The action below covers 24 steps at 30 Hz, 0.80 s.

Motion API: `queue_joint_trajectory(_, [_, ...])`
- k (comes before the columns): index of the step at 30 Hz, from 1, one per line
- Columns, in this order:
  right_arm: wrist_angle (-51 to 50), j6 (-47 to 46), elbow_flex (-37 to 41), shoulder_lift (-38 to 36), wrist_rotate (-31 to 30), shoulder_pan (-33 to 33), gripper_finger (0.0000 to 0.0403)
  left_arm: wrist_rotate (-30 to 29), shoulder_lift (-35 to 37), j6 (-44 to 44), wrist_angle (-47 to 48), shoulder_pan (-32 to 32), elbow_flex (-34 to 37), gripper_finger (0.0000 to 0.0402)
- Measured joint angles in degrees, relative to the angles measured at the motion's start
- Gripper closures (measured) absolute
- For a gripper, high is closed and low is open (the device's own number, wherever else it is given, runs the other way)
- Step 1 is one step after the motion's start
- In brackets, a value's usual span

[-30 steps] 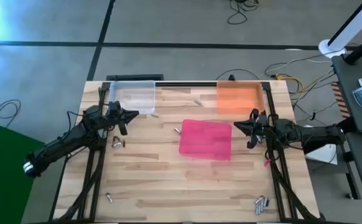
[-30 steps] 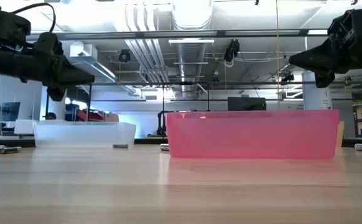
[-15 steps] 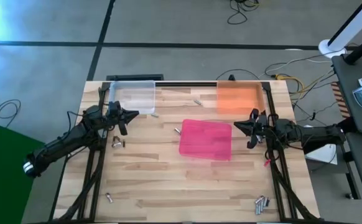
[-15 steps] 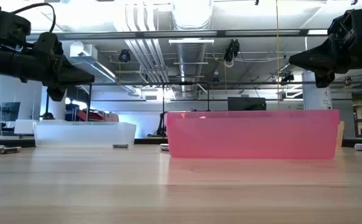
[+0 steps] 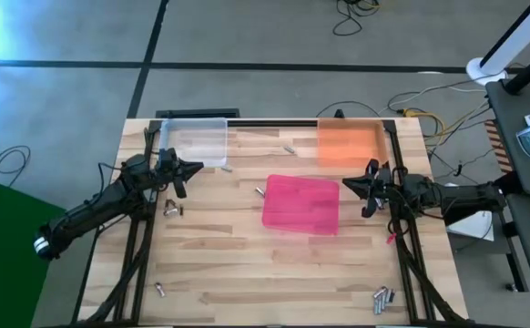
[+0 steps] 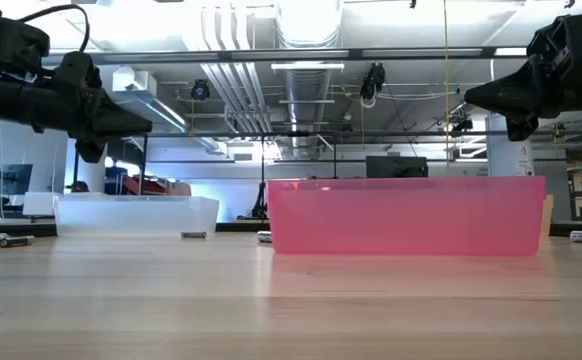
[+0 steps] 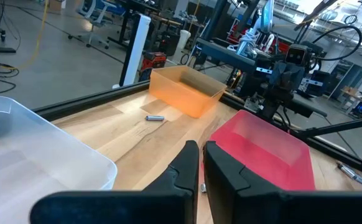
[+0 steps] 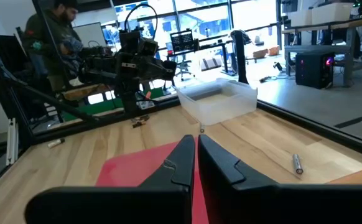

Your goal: Sort batteries

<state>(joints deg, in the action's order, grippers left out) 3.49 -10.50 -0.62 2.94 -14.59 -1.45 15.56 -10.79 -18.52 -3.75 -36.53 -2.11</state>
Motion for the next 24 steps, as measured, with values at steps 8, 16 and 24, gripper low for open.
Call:
queue_joint_trajectory(8, [2.4,5.4,0.0,0.0,-0.6,0.0,0.0390,0.0,0.0,0.0,0.0,0.0,0.0,0.0396])
queue_joint_trajectory(16, [6.5,29.5,0.0,0.0,-0.5,0.0,0.0390,0.0,0.0,0.0,0.0,0.0,0.0,0.0396])
queue_joint_trajectory(24, [6.3,0.1,0.0,0.0,-0.5,0.0,0.0390,0.0,0.0,0.0,0.0,0.0,0.0,0.0396])
